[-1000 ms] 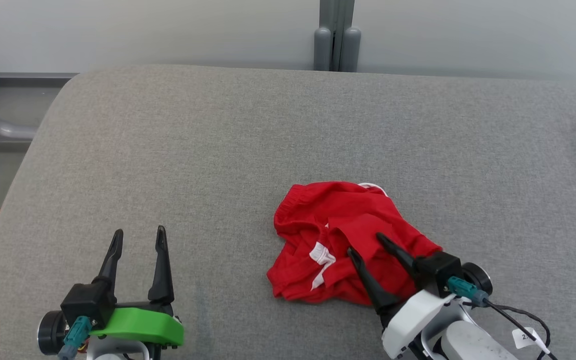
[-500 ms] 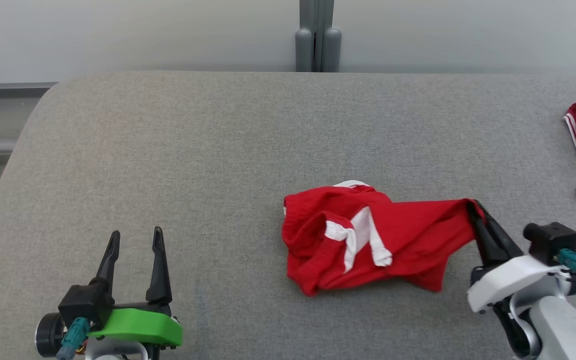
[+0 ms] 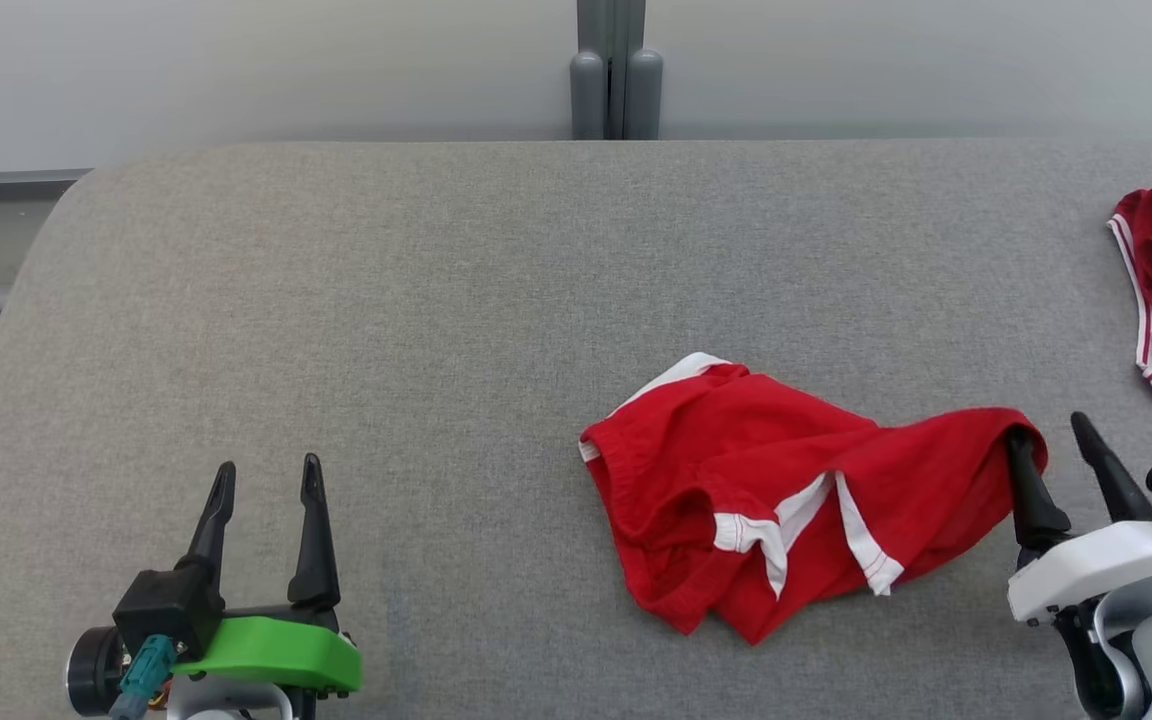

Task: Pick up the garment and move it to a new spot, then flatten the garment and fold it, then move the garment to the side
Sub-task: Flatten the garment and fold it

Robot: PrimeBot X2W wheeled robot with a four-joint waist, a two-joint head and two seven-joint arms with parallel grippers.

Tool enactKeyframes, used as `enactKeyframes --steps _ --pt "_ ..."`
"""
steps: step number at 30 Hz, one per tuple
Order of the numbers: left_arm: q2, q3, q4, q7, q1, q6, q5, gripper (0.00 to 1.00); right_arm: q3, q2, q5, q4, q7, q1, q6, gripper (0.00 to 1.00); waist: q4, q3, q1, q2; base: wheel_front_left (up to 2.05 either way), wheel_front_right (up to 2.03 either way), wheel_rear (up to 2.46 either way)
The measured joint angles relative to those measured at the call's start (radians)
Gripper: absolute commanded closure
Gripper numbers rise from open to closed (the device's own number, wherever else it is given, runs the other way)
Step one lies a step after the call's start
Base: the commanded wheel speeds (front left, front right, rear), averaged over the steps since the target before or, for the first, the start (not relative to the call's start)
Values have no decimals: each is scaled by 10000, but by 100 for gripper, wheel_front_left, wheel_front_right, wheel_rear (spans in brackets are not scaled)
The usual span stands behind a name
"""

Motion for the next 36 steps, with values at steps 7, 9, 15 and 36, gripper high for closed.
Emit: enactKeyframes --steps 7,9,15,36 --pt "0 46 25 0 5 -19 35 0 -372 52 -487 -1287 0 360 2 0 -189 -117 0 0 0 0 0" --pt "0 48 33 0 12 -48 40 0 -420 48 -502 -1607 0 603 0 0 -243 -149 0 0 0 0 0" --pt "0 58 38 0 100 -75 56 0 -443 52 -533 -2299 0 1477 2 0 -408 -255 0 0 0 0 0" --pt "2 -1160 441 0 92 -529 288 0 -449 915 -1129 -3277 0 1971 2 0 -891 -396 0 0 0 0 0"
